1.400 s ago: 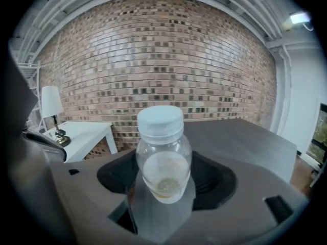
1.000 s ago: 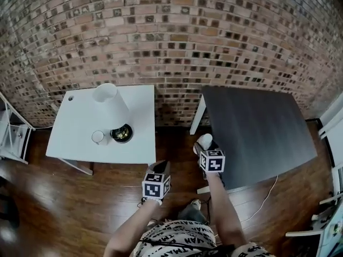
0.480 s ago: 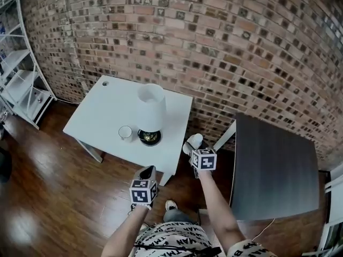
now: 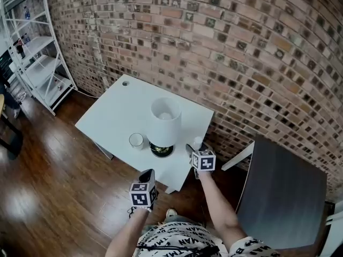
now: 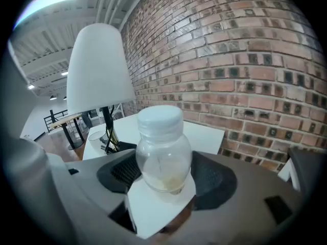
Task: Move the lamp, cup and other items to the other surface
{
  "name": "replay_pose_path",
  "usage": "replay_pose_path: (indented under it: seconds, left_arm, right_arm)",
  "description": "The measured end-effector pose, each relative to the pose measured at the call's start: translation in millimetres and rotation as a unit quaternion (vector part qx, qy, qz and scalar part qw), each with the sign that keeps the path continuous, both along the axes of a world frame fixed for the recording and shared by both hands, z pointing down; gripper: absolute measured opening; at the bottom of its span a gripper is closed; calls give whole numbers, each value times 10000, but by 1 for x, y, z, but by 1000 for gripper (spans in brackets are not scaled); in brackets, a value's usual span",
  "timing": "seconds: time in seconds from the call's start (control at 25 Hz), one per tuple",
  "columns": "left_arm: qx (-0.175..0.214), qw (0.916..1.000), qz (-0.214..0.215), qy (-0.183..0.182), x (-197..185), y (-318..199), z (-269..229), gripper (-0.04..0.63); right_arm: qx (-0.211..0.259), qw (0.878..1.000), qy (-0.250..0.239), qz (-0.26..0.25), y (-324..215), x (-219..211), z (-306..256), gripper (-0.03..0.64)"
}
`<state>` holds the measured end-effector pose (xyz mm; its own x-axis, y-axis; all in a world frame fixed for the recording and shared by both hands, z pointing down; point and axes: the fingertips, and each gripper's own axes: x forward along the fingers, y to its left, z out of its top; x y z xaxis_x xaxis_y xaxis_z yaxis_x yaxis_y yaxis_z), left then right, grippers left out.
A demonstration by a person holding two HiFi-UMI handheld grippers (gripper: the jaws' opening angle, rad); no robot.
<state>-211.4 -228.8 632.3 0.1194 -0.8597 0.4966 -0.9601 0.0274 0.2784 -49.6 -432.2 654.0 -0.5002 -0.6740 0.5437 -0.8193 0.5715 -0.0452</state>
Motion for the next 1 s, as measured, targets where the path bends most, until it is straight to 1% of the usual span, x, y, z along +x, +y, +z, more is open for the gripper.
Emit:
replay_pose_path:
  seconds: [0.12, 0.24, 0.36, 0.52, 0.64, 0.72, 0.88, 0.92, 1.0]
  left_arm:
    - [-20, 9999, -158, 8, -2, -5, 0, 3]
    - [-59, 9997, -228, -8, -4, -7, 3, 3]
    - [-110, 9996, -240, -32, -5, -7, 6, 3]
    - [-98, 9997, -213, -43, -3, -12, 5, 3]
    - [-127, 9996, -226, -61, -6, -9, 4, 3]
    - [-176, 9996, -219, -77, -8, -5, 4, 3]
    - [-82, 9998, -167, -50, -12, -14, -1, 3]
    - [-59, 9999, -148, -22, -11, -14, -1, 3]
    - [-46, 9999, -127, 55, -11, -8, -2, 3]
  right_arm:
    - [-62, 9999, -7, -136, -8, -7, 10, 325]
    - [-54, 9997, 7, -222, -11, -15, 12, 327]
    - [-72, 9995, 65, -287, -10, -23, 15, 330]
    - [-65, 9994, 81, -340, -14, -23, 17, 334]
    - [-150, 9989, 100, -421, -10, -24, 19, 342]
    - [-195, 9990, 66, -393, -7, -22, 17, 397]
    - [-39, 9993, 75, -367, -12, -15, -2, 399]
    - [4, 9994, 94, -348, -8, -9, -9, 420]
    - [13, 9996, -13, -288, 11, 4, -17, 422]
